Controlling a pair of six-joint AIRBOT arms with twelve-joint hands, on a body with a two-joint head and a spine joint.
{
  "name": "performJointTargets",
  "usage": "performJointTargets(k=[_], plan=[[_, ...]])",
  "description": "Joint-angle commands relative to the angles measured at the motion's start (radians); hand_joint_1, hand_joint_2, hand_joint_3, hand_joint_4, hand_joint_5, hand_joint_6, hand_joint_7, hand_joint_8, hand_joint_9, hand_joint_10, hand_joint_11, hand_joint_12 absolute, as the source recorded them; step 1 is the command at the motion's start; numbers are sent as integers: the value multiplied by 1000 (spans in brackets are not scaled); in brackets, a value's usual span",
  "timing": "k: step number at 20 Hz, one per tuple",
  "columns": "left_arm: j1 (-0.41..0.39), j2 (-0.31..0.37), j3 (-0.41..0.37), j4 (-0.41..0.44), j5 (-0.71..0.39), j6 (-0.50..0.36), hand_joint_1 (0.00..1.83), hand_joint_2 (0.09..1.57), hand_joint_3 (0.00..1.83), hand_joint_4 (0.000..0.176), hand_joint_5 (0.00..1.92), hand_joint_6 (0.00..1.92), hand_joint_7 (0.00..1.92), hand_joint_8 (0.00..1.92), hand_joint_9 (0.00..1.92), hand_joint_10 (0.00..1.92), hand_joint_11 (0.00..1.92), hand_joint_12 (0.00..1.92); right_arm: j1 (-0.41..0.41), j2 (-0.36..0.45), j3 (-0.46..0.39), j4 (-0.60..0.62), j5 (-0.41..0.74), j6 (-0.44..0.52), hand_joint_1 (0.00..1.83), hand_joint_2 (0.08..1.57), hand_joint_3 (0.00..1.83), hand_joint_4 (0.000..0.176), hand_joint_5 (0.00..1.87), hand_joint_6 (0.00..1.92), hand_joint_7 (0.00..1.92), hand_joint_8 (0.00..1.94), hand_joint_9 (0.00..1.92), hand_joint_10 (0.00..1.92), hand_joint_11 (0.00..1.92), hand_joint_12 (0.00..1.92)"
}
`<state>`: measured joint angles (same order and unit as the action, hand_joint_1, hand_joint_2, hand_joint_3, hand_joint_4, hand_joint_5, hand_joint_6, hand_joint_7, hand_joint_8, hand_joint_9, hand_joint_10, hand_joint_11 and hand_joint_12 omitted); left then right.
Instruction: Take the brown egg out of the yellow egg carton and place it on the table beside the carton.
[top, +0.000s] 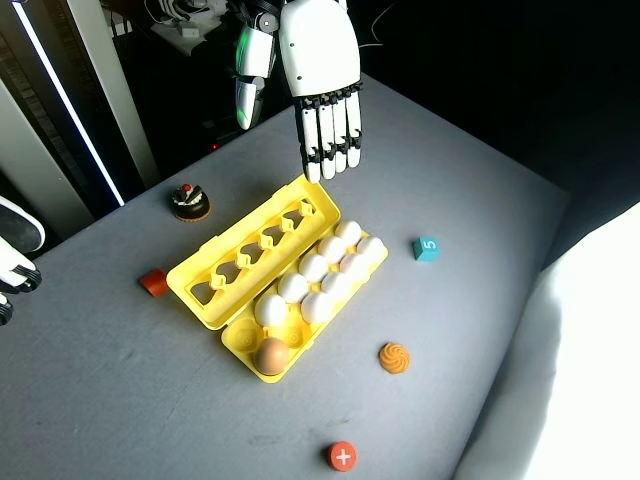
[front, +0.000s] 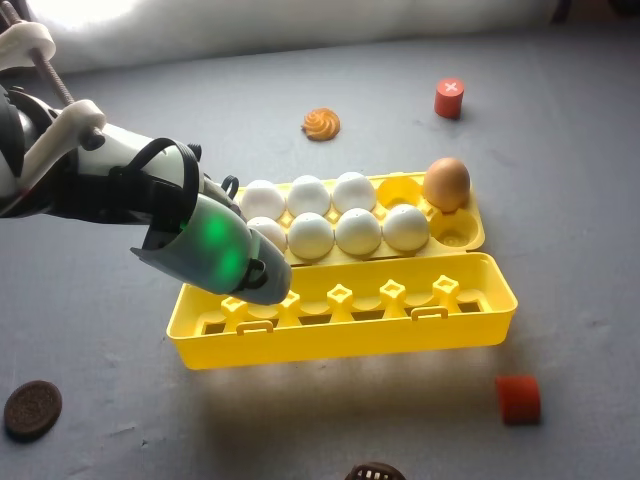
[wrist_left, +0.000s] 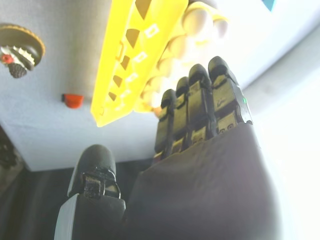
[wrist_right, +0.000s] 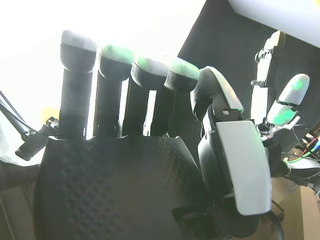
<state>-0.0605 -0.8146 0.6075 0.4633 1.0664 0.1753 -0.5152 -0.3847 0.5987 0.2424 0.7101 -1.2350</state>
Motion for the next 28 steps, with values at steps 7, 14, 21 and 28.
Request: performJointTargets(k=[7, 14, 21, 28], plan=[[-15, 1, 0, 42, -39, -3, 0, 1027, 29, 0, 0, 0, 0, 0, 0, 0, 0, 0, 12, -3, 1, -1, 102, 0, 297, 1099, 13, 0, 4, 0, 11, 0, 0, 0, 0, 0], [-16, 1, 0, 41, -39, -3, 0, 1027, 22, 0, 0, 0, 0, 0, 0, 0, 0, 0, 132, -78, 77, 15, -75, -1, 374, 977, 0, 0, 4, 0, 0, 0, 0, 0, 0, 0], [-15, 2, 0, 36, -39, -3, 0, 1034, 19, 0, 0, 0, 0, 0, 0, 0, 0, 0, 249, -262, 269, 15, -317, -1, 408, 863, 0, 0, 274, 20, 0, 0, 0, 0, 0, 0], [-15, 2, -1, 36, -39, -3, 0, 1039, 16, 0, 0, 0, 0, 0, 0, 0, 0, 0, 168, -446, 457, -145, -154, 123, 689, 769, 0, 0, 729, 40, 0, 0, 0, 0, 0, 0]])
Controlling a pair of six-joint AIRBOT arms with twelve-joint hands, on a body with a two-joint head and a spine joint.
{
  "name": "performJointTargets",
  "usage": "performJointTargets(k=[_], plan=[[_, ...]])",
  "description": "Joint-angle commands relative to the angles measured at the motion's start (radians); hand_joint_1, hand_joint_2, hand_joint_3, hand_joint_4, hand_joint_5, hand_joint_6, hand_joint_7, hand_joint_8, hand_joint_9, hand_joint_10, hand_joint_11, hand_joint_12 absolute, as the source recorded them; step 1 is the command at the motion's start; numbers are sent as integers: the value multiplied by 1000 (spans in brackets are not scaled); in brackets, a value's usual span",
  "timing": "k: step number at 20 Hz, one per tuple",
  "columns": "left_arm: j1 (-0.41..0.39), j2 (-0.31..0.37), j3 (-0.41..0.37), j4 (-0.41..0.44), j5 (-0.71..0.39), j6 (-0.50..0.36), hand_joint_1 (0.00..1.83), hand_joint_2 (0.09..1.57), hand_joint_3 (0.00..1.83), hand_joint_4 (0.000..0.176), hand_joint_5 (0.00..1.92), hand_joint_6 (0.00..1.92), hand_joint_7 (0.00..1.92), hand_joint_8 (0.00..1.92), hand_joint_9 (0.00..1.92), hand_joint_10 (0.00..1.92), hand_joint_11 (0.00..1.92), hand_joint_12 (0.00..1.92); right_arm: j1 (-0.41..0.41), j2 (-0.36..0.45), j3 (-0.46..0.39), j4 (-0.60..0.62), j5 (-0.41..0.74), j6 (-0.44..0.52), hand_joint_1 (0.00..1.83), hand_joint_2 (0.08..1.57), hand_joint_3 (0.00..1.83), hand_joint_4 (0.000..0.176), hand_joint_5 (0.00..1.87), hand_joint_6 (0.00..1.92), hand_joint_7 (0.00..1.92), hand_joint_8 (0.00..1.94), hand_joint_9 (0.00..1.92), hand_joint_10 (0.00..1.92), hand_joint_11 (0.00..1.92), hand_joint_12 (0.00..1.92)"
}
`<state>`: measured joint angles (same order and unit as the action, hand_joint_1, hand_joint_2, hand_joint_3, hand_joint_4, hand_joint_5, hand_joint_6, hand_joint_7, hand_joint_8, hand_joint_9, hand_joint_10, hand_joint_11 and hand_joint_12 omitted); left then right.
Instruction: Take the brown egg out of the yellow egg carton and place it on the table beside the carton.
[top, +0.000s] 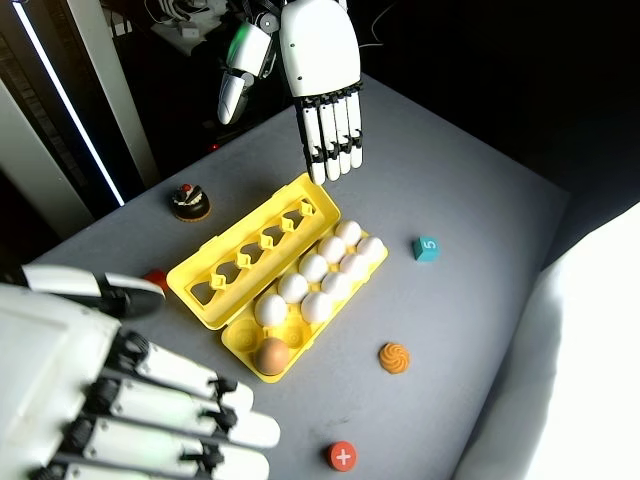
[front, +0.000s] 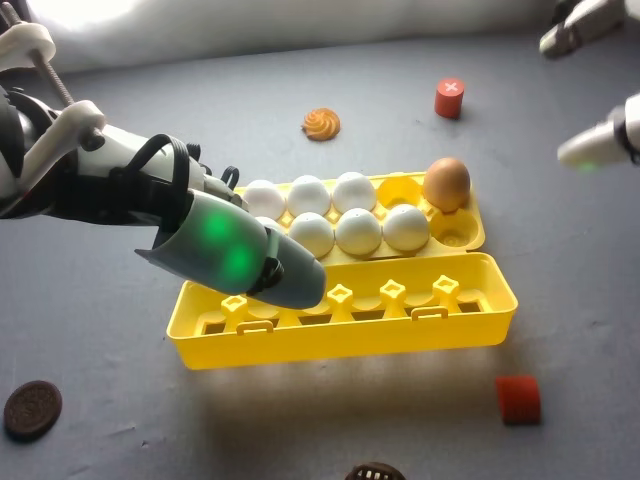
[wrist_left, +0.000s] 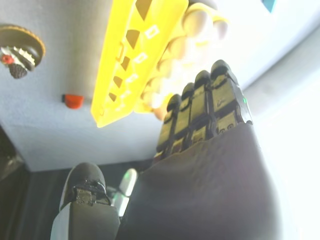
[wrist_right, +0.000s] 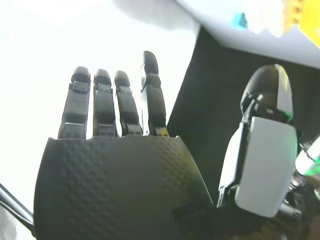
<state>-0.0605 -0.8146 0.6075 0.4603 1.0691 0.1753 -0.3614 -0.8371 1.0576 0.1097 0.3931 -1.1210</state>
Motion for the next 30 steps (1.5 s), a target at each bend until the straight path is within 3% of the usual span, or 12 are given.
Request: performJointTargets(k=[1, 8, 9, 12, 13, 15, 21, 22, 23, 24, 25, 30], plan=[[-15, 2, -2, 39, -41, -3, 0, 1043, 17, 0, 11, 5, 0, 0, 0, 0, 0, 0, 1, -8, 6, -35, 184, 18, 718, 769, 0, 0, 759, 48, 0, 0, 0, 0, 0, 0], [-14, 2, -2, 39, -41, -4, 0, 1039, 11, 0, 0, 0, 0, 0, 0, 0, 0, 0, -70, -168, 184, -45, 235, 84, 772, 750, 0, 15, 849, 19, 0, 0, 0, 0, 0, 0], [-14, 2, -2, 39, -41, -4, 0, 1042, 12, 0, 17, 7, 11, 4, 0, 0, 0, 0, -68, -193, 217, -50, 234, 94, 792, 749, 0, 0, 854, 19, 0, 0, 0, 0, 0, 0], [-14, 2, -2, 39, -41, -4, 0, 1033, 5, 0, 14, 5, 15, 6, 0, 0, 0, 0, -62, -251, 285, -108, 230, 141, 797, 741, 0, 24, 860, 17, 0, 0, 0, 0, 0, 0], [-14, 2, -2, 39, -41, -4, 0, 1030, 4, 0, 2, 0, 2, 0, 0, 0, 0, 0, -61, -270, 302, -119, 226, 146, 818, 745, 0, 16, 867, 19, 0, 0, 0, 0, 0, 0], [-14, 2, -1, 40, -41, -4, 0, 1042, 8, 0, 0, 0, 0, 0, 0, 0, 0, 0, -56, -296, 322, -134, 199, 150, 802, 753, 0, 34, 881, 21, 0, 0, 0, 0, 0, 0], [-15, 2, 0, 47, -42, -4, 0, 1035, 4, 0, 1, 0, 0, 0, 0, 0, 0, 0, -56, -358, 360, -136, 191, 151, 832, 757, 1, 26, 959, 36, 0, 0, 0, 0, 0, 0], [-15, 2, 0, 47, -42, -4, 0, 1035, 4, 0, 0, 0, 0, 0, 0, 0, 0, 0, -53, -373, 371, -136, 191, 152, 837, 754, 0, 32, 969, 37, 0, 0, 0, 0, 0, 0], [-15, 2, 0, 47, -42, -4, 0, 1039, 5, 0, 9, 4, 7, 3, 0, 0, 0, 0, -47, -388, 383, -136, 191, 152, 804, 771, 7, 60, 977, 31, 0, 0, 0, 0, 0, 0], [-15, 2, 0, 47, -42, -4, 0, 1039, 5, 0, 9, 4, 7, 3, 0, 0, 0, 0, -44, -396, 389, -137, 189, 152, 804, 771, 7, 60, 977, 31, 0, 0, 0, 0, 0, 0], [-16, 2, 0, 47, -42, -4, 0, 1045, 8, 0, 12, 5, 5, 2, 0, 0, 0, 0, -42, -407, 398, -137, 185, 151, 776, 790, 14, 90, 968, 24, 0, 0, 0, 0, 0, 0], [-17, 2, -1, 47, -42, -4, 0, 1036, 2, 0, 0, 0, 0, 0, 0, 0, 0, 0, -51, -447, 425, -142, 184, 151, 810, 761, 0, 87, 1000, 20, 0, 0, 0, 0, 0, 0]])
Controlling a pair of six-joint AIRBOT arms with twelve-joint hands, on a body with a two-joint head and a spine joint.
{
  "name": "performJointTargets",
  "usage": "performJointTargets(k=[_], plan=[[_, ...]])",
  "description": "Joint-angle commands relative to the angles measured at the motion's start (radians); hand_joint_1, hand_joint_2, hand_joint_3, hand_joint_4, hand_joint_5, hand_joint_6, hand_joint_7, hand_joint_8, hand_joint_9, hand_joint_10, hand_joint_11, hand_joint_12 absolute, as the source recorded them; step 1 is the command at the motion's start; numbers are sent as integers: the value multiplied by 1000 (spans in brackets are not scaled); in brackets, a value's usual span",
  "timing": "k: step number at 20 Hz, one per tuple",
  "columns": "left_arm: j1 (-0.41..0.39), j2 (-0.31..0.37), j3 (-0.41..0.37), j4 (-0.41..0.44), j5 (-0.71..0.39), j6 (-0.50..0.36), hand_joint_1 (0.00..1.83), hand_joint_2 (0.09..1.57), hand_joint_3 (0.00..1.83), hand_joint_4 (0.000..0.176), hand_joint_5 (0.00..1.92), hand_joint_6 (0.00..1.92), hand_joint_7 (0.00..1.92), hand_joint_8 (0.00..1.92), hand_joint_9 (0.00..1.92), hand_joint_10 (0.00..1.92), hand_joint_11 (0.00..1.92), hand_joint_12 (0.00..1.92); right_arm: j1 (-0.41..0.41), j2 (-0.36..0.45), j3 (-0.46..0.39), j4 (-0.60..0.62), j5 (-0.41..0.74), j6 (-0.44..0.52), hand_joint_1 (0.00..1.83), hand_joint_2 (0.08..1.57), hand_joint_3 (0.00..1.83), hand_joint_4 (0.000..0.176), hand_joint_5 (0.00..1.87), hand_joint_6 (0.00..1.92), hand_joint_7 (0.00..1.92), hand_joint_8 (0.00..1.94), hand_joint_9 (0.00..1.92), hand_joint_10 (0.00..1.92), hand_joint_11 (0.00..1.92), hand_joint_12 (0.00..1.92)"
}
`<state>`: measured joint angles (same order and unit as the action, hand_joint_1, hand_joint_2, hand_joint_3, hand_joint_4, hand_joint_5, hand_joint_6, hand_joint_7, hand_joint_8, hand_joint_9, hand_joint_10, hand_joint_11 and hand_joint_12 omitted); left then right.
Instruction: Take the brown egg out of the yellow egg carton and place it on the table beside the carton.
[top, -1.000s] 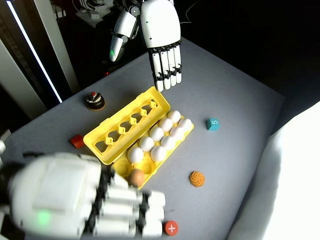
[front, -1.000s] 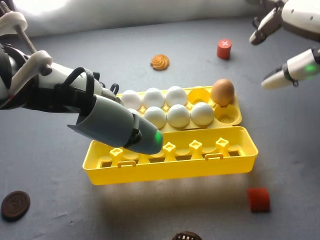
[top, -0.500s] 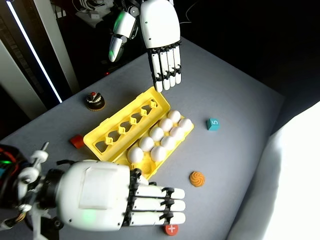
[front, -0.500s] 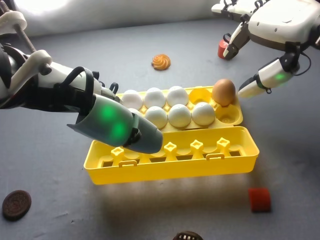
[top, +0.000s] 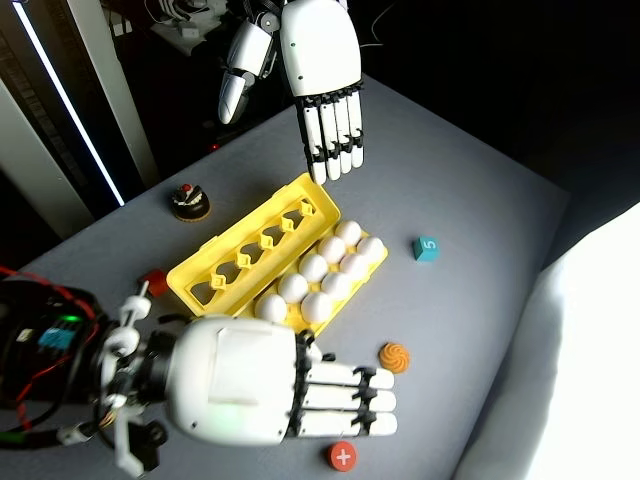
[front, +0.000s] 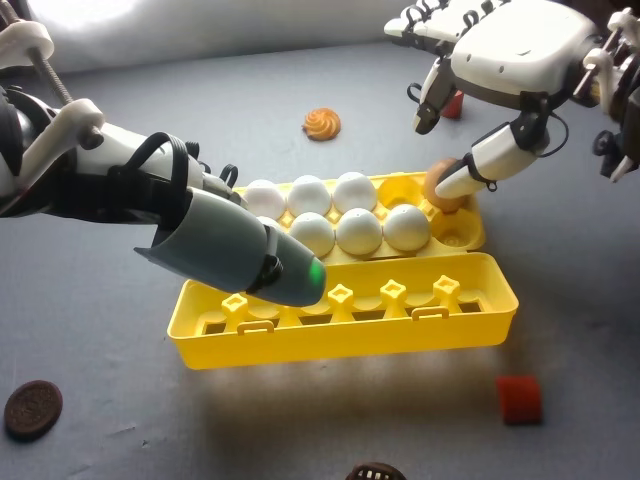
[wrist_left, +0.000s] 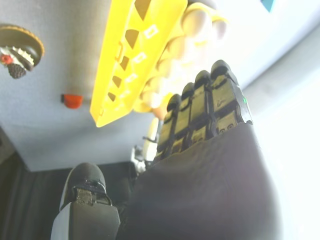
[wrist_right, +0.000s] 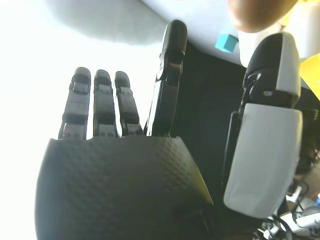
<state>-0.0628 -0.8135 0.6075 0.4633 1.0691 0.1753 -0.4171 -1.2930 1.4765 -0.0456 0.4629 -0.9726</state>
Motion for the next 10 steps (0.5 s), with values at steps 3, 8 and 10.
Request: performJointTargets(k=[3, 8, 10], plan=[[-15, 1, -1, 44, -42, -4, 0, 1026, 0, 0, 6, 2, 0, 0, 0, 0, 0, 0, -2, -4, 20, 14, 115, 3, 873, 732, 0, 65, 1046, 30, 34, 10, 0, 0, 0, 0], [-15, 1, -1, 44, -42, -4, 0, 1035, 2, 0, 3, 0, 0, 0, 0, 0, 0, 0, -18, -13, 26, 13, 117, 5, 6, 1007, 34, 0, 7, 0, 0, 0, 0, 0, 0, 0], [-15, 1, -1, 44, -42, -4, 0, 1040, 4, 0, 6, 2, 0, 0, 0, 0, 0, 0, -25, -13, 26, 13, 117, 12, 0, 999, 27, 0, 1, 0, 0, 0, 0, 0, 0, 0]])
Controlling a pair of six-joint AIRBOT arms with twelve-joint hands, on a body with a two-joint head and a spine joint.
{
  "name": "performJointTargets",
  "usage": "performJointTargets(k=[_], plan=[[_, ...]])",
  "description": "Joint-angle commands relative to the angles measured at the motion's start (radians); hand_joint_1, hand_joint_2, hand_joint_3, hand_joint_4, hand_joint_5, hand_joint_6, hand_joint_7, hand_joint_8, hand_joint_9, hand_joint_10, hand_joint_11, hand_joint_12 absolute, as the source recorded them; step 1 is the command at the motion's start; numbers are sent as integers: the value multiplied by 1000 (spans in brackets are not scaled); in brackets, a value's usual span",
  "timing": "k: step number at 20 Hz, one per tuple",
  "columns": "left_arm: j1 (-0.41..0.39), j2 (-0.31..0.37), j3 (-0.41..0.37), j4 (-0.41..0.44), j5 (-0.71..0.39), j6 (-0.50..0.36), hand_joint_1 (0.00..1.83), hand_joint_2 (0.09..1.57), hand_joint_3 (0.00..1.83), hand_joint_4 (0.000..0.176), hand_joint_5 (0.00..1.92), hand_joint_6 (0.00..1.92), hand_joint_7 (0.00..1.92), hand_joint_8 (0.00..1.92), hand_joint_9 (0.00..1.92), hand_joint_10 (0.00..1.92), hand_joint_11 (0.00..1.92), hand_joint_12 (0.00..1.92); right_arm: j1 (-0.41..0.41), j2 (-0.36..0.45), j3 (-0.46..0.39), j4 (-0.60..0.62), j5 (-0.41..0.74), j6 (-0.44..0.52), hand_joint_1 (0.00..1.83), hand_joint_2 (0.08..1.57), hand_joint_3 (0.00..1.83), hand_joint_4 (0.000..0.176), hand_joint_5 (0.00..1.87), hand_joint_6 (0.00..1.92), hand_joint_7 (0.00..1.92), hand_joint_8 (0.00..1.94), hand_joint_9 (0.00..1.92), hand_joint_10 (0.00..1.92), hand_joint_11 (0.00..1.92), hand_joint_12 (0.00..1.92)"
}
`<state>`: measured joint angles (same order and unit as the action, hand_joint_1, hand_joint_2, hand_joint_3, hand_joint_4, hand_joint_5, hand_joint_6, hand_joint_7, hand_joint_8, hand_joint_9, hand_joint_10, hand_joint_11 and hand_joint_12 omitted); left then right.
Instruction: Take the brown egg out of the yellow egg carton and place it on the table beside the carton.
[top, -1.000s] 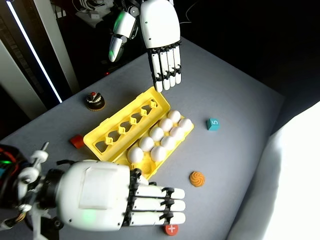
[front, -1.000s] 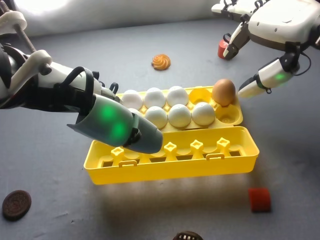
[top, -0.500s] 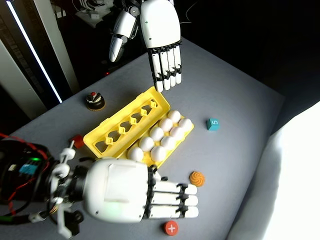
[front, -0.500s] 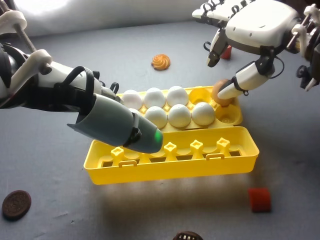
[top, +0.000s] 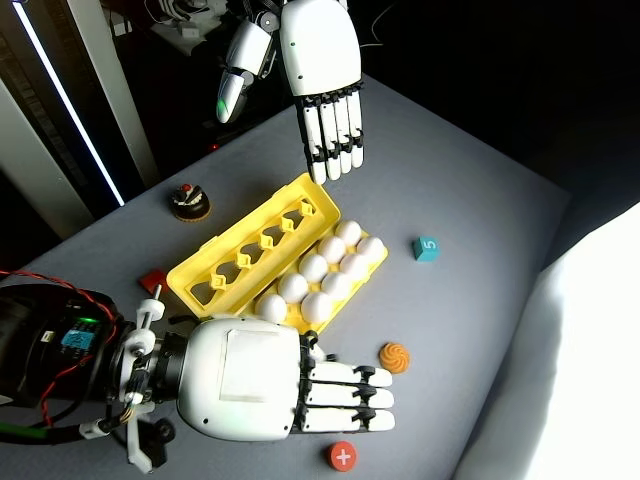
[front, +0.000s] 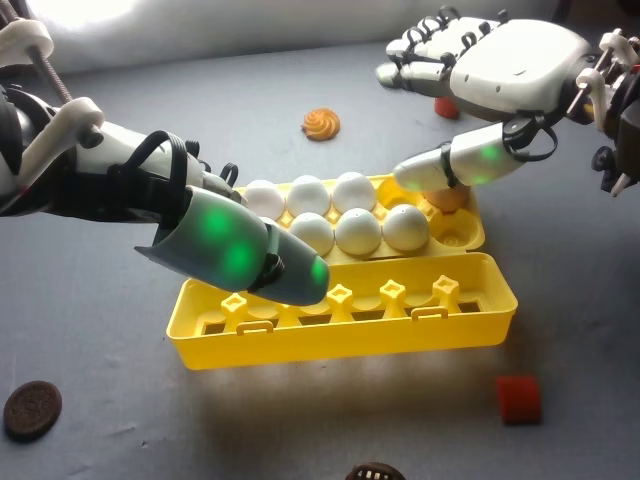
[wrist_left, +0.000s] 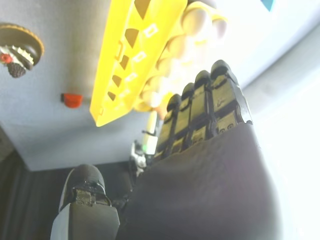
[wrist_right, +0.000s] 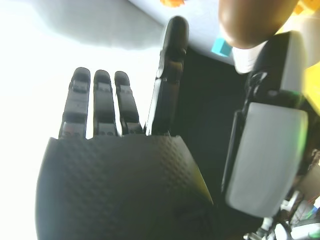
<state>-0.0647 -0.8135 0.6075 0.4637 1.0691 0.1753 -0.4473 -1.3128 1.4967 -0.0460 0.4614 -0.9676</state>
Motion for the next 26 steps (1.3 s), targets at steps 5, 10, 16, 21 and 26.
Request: performJointTargets(k=[5, 10, 16, 21, 26], plan=[[-13, 1, -1, 44, -42, -4, 0, 1029, 0, 0, 3, 0, 0, 0, 0, 0, 0, 0, -10, 9, 5, 14, 119, 16, 0, 992, 16, 0, 0, 0, 0, 0, 0, 0, 0, 0], [-14, 1, -1, 44, -42, -3, 0, 1033, 0, 0, 7, 3, 0, 0, 0, 0, 0, 0, -10, 25, 3, 14, 119, 22, 0, 1004, 17, 0, 0, 0, 0, 0, 0, 0, 0, 0], [-14, 1, -1, 44, -42, -3, 0, 1023, 0, 0, 0, 0, 0, 0, 0, 0, 0, 0, -5, 51, -17, 14, 119, 24, 0, 1006, 14, 0, 0, 0, 0, 0, 0, 0, 0, 0], [-14, 1, -1, 44, -42, -3, 0, 1022, 0, 0, 0, 0, 0, 0, 0, 0, 0, 0, 1, 55, -19, 6, 119, 24, 617, 870, 0, 66, 714, 108, 0, 0, 0, 0, 0, 0], [-15, 1, -1, 44, -42, -3, 0, 1023, 0, 0, 0, 0, 0, 0, 0, 0, 0, 0, 3, 56, -26, -7, 120, 24, 762, 829, 0, 128, 887, 30, 0, 0, 0, 0, 0, 0]])
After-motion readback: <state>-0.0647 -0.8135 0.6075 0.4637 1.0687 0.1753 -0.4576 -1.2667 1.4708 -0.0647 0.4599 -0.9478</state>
